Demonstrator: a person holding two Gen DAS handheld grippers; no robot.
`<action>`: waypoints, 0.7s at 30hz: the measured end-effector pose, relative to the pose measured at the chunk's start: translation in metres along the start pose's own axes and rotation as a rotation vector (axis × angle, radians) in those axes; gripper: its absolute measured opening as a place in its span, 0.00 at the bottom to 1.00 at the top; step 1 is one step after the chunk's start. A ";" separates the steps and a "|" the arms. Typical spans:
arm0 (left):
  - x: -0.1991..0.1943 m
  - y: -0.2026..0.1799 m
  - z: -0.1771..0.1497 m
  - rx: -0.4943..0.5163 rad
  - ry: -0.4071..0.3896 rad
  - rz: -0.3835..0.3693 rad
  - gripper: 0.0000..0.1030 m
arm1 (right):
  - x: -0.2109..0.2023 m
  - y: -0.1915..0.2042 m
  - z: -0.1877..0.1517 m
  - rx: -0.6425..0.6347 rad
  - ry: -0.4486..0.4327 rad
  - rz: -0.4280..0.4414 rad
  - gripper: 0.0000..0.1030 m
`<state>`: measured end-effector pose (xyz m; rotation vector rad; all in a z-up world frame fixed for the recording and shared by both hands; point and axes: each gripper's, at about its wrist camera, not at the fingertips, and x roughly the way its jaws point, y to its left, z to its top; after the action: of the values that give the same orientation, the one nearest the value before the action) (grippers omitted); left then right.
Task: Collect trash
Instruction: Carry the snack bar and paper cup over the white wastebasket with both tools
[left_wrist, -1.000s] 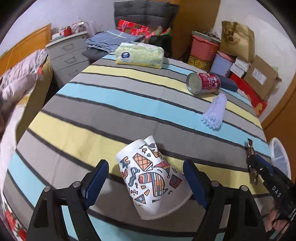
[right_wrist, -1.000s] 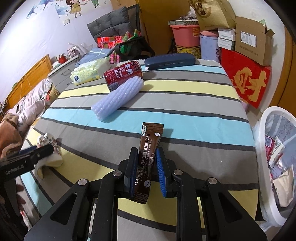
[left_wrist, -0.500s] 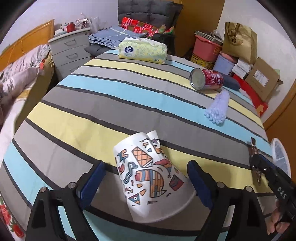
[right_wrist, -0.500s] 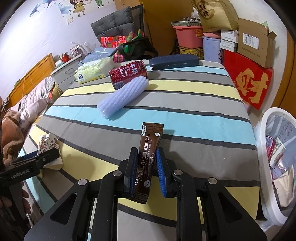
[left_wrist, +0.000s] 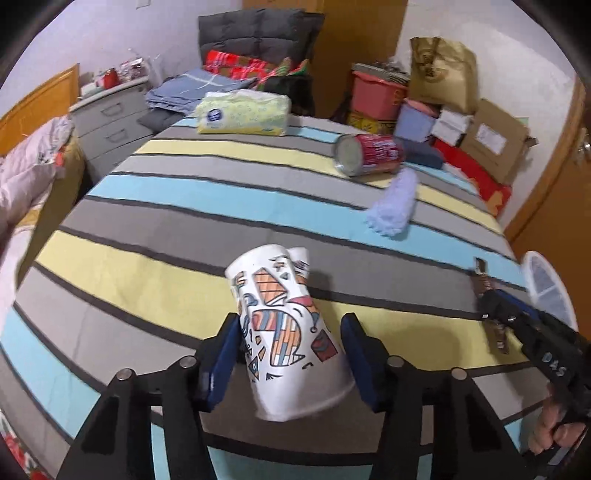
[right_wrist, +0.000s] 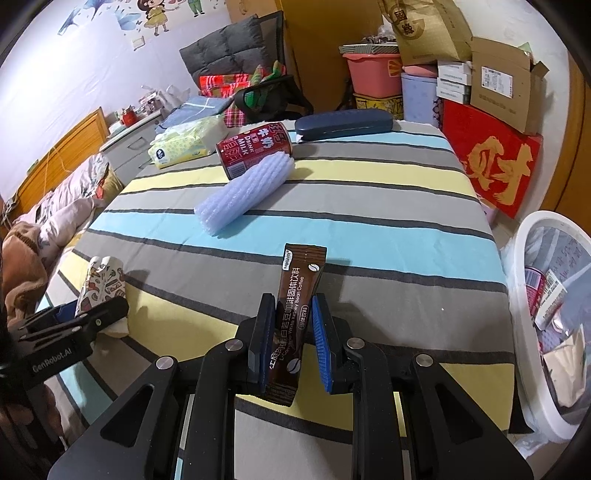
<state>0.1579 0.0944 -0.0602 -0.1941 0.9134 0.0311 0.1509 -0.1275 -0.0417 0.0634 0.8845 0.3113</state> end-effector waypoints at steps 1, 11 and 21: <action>0.000 -0.003 0.000 0.009 -0.004 0.001 0.49 | -0.001 0.000 0.000 0.001 -0.005 0.001 0.21; -0.013 -0.036 0.003 0.099 -0.040 -0.062 0.45 | -0.015 -0.008 -0.003 0.029 -0.046 -0.016 0.21; -0.043 -0.081 0.014 0.187 -0.102 -0.137 0.45 | -0.039 -0.027 -0.002 0.070 -0.102 -0.046 0.21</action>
<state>0.1513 0.0198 -0.0060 -0.0801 0.7941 -0.1692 0.1329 -0.1652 -0.0185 0.1224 0.7949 0.2319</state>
